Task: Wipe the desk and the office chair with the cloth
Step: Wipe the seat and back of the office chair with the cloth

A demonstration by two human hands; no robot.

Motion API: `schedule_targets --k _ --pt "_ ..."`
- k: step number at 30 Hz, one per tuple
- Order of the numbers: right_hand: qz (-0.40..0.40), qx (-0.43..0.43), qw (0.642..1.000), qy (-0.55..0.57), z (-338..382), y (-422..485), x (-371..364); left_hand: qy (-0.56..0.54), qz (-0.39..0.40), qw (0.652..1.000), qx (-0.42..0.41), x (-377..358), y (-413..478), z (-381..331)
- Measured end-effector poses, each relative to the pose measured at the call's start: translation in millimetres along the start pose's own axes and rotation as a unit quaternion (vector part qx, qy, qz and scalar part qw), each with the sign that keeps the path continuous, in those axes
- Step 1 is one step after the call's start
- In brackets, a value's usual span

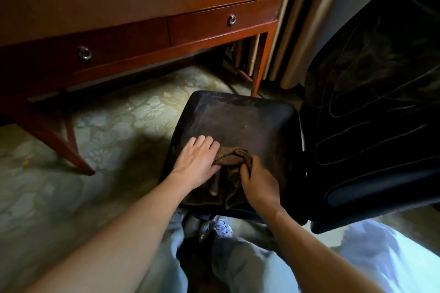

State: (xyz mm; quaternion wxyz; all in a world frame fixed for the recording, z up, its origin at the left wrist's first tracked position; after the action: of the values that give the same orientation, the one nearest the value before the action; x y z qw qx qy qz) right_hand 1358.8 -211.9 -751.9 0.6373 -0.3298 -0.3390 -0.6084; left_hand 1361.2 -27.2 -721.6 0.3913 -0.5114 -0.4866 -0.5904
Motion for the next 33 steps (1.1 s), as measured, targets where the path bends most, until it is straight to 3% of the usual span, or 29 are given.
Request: schedule_targets --k 8,13,33 --pt "-0.046 0.074 0.996 0.019 1 16 -8 -0.019 -0.001 0.999 0.044 -7 3 15" --pt "-0.083 0.095 0.992 0.026 -11 3 -17 0.010 -0.011 1.000 -0.002 -6 -18 3" --pt "-0.065 0.126 0.990 -0.004 -19 -2 8 0.018 -0.039 0.999 -0.005 13 -28 -13"
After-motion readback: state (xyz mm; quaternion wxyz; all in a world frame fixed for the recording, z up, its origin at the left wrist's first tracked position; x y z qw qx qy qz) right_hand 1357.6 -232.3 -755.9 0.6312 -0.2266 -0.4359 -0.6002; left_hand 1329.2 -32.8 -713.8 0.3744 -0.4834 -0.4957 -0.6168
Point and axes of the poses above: each hand's wrist, its own y-axis towards the middle knuckle, its own x-axis out of the back of the hand, z = x × y, the point moved 1 cm from there along y, towards the middle knuckle, and after that the axes turned 6 degrees about -z, right-handed, at the moved point
